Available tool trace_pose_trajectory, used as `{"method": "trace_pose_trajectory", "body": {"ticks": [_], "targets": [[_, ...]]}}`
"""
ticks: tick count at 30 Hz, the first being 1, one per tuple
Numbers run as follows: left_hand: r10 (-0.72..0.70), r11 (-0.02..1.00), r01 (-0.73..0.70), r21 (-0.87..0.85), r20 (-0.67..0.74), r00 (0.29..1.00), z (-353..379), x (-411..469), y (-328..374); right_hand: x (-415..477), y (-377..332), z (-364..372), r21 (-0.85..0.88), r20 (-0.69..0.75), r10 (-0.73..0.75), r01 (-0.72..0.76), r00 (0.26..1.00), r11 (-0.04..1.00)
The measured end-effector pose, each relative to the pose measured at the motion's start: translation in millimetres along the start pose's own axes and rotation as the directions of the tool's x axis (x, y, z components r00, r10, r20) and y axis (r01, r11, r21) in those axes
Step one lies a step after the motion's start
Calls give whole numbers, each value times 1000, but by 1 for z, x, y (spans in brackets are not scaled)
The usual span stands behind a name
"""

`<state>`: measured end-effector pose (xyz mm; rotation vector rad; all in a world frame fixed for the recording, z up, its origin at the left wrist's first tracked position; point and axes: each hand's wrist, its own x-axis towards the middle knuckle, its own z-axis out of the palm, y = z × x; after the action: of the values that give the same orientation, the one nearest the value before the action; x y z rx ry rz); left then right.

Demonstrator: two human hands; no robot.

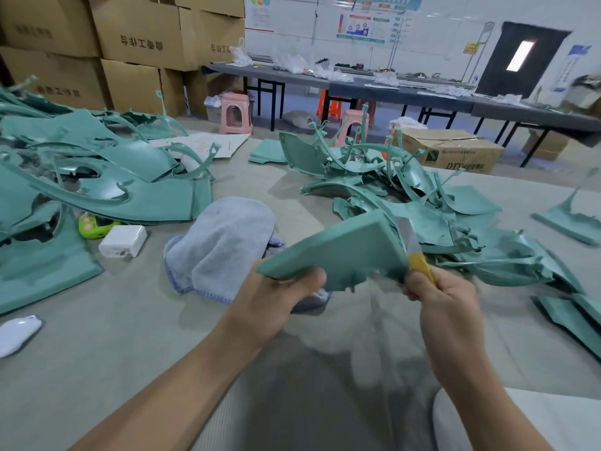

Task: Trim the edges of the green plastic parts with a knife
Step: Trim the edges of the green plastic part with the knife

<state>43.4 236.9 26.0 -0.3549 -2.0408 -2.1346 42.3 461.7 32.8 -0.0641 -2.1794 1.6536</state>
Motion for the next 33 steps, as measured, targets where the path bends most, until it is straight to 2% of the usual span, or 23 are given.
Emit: {"method": "trace_pose_trajectory", "body": {"ticks": [3,5,7,9,10,13,16,18,20,22,24,25,26,28,30,31,33], "targets": [[126,969,-66,239,-244,962,0,-1,-1,0,2,-1,-91,-65,-47,41,997,995],[265,906,-98,411,-373,889,-3,-4,-3,-1,-4,-6,-94,-173,-113,98,978,991],[423,807,-127,577,-415,805,-8,-4,-1,-8,-14,-7,-75,-189,-212,201,959,977],[554,675,-166,719,-346,757,-10,-5,0,-22,-24,-2,-98,-79,-326,318,942,943],[583,638,-198,744,-299,756,-9,-6,-2,-32,-29,3,-102,1,-372,370,928,923],[553,665,-279,693,-205,807,-4,-10,-4,-55,-47,20,-168,202,-527,560,825,812],[593,561,-371,739,-46,804,-2,-14,3,-63,-66,31,-215,292,-673,733,679,646],[591,527,-412,743,28,806,-1,-15,4,-65,-71,34,-267,337,-699,776,630,571],[590,505,-416,756,49,806,0,-16,5,-63,-70,33,-393,313,-650,718,692,575],[578,494,-398,773,50,814,0,-15,7,-56,-71,27,-547,182,-565,561,805,622],[591,479,-424,769,75,803,-2,-13,8,-47,-74,16,-648,22,-497,391,868,654],[611,459,-454,764,99,785,-2,-12,7,-45,-77,12,-654,-20,-495,364,869,664],[629,438,-482,759,124,767,-2,-12,7,-44,-79,10,-628,-7,-532,410,847,662],[648,403,-511,759,157,745,1,-12,6,-52,-79,14,-511,161,-639,617,753,598],[652,385,-525,759,179,737,4,-13,4,-59,-75,20,-424,315,-660,723,682,545],[652,381,-528,759,184,735,5,-14,4,-57,-73,19,-424,326,-630,704,705,569],[649,388,-520,761,175,741,5,-15,4,-44,-72,11,-459,203,-492,526,847,716]]}}
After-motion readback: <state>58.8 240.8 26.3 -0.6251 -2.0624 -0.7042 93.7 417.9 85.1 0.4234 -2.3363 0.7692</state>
